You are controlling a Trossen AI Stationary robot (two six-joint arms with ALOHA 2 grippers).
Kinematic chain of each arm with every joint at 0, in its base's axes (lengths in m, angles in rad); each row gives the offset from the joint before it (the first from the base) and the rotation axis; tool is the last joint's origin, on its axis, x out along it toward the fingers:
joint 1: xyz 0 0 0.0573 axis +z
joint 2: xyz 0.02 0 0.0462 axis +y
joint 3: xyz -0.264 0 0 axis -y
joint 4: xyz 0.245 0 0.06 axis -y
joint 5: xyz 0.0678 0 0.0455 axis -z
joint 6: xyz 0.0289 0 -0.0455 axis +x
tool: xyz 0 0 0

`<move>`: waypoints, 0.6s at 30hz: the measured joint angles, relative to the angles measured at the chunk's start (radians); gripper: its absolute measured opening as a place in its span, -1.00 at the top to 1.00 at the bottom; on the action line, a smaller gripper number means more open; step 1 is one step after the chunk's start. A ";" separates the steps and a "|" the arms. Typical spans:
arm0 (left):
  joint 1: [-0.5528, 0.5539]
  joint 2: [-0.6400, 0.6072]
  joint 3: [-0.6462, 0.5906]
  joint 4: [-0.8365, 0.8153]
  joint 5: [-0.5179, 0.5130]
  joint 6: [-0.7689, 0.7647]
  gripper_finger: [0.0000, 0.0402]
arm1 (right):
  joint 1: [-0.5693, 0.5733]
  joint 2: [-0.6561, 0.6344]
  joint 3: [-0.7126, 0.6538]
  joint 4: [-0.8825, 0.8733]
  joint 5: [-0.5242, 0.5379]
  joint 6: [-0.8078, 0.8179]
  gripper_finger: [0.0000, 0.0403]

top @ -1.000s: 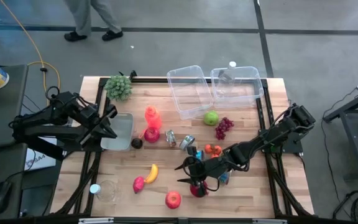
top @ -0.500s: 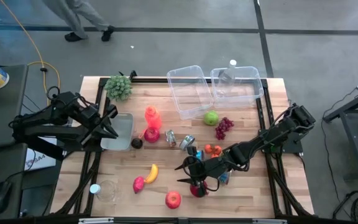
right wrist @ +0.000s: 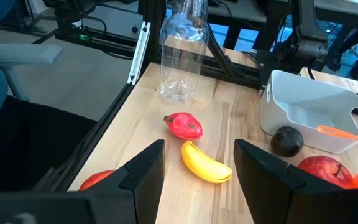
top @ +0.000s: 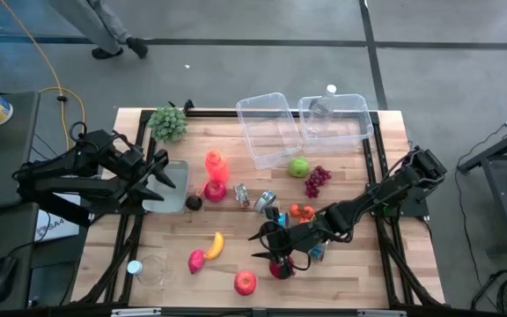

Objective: Pick & Place Food Item
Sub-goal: Put the transparent bottle into the right transparent bin

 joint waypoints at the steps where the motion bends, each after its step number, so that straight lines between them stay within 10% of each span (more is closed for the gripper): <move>1: 0.000 0.000 0.000 0.000 0.002 -0.001 -0.05 | 0.000 0.000 0.000 -0.001 0.000 0.004 0.10; 18: 0.000 0.006 0.000 0.000 0.135 -0.021 -0.07 | 0.000 0.000 0.000 -0.003 0.000 0.013 0.10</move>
